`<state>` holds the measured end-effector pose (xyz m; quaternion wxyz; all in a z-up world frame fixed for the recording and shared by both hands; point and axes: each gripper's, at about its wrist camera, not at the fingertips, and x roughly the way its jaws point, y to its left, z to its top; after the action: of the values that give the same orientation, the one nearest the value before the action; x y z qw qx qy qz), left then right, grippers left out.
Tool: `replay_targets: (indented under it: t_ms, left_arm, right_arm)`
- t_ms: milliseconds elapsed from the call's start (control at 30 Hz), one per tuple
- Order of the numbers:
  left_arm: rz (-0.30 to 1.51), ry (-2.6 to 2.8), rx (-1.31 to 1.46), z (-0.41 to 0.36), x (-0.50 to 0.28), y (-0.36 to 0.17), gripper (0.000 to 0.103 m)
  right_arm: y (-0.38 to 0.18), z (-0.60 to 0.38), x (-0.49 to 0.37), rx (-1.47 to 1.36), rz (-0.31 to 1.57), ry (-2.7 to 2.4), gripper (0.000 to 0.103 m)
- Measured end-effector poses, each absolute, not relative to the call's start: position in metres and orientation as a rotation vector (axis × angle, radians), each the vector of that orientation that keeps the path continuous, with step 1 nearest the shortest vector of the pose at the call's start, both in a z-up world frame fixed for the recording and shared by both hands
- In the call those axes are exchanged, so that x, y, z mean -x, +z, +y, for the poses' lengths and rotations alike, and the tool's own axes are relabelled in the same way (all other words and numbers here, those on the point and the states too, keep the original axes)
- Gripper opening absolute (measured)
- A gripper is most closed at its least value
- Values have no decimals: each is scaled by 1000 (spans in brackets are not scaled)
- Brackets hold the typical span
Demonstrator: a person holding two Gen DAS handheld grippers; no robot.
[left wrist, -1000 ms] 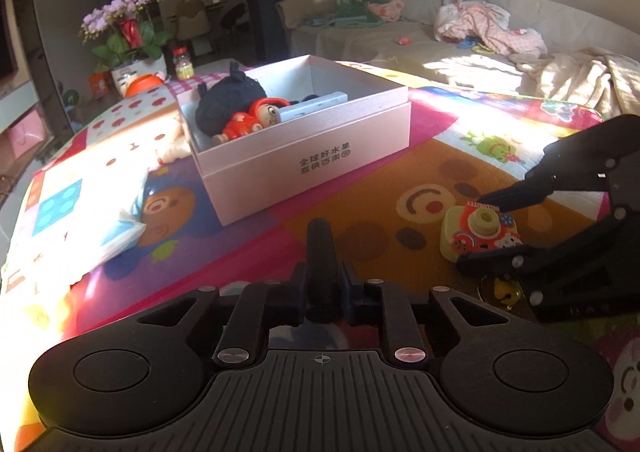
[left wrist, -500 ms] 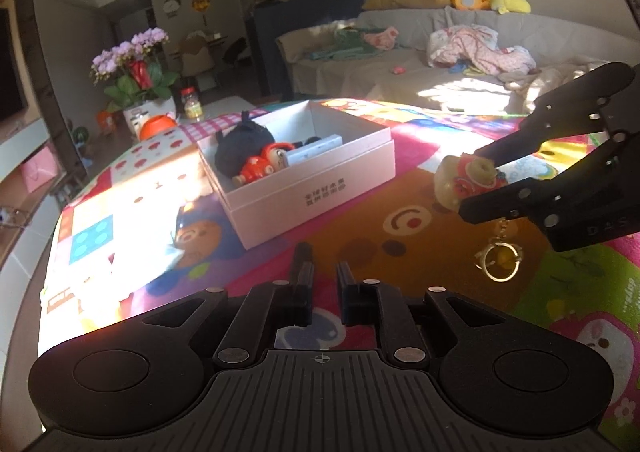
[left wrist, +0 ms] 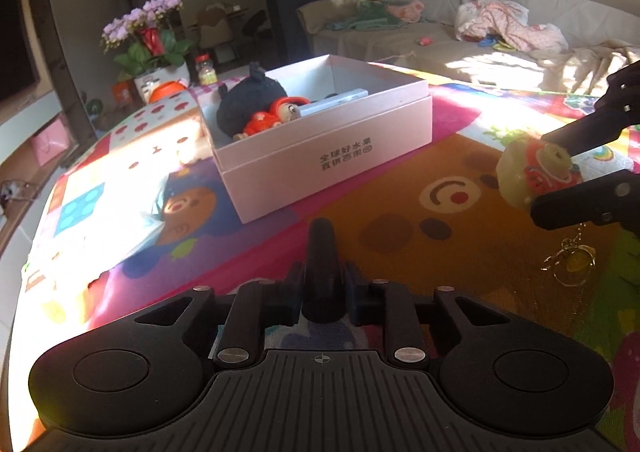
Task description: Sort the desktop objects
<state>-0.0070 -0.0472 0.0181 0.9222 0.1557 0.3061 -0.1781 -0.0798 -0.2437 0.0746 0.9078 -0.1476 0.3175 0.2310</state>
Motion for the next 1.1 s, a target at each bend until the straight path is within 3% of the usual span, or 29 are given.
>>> replay_targets:
  t_ms: [100,133,400,467,500,567,633,700,800,967,1033,1100]
  left_arm:
    - [555,-390,-296,-41,12,46,21]
    - [509,-386,-295,-40,11,60,5]
    - [250,-367,-228,-50,-51,140,6]
    - [240,-350,-195,-50,-68,151,13]
    - [244,-336,-174,-47,-73,153,14]
    - [291,-315,-136,-35,-78,149,26]
    - [340,-306,-138,-24,-74,137,49]
    - [400,-264,-181,-13,-68,117,61]
    - [506,-208,-177,11,-65,92,71]
    - [565,-129,-64,62,-46,81,85]
    - [550,-119,-39,75,-27,83,95]
    - [538,-102,-32,85,-11,86,96]
  right_arm:
    - [79,-247,73,276,669,485,44]
    - [84,-248,69,263,662,487,44]
    - [159,-250,-9,133,474,420,44]
    - [169,-252,-35,90,432,379,48]
    - [170,-252,-48,80,439,375,60]
    - [165,-253,-62,68,444,342,62]
    - [155,-251,-63,86,457,333,62]
    - [140,-244,-51,121,475,378,65]
    - [110,-214,-23,192,527,521,86]
    - [59,-142,15,320,631,758,91]
    - [43,-115,19,353,638,767,94]
    - [33,-98,9,323,664,758,94]
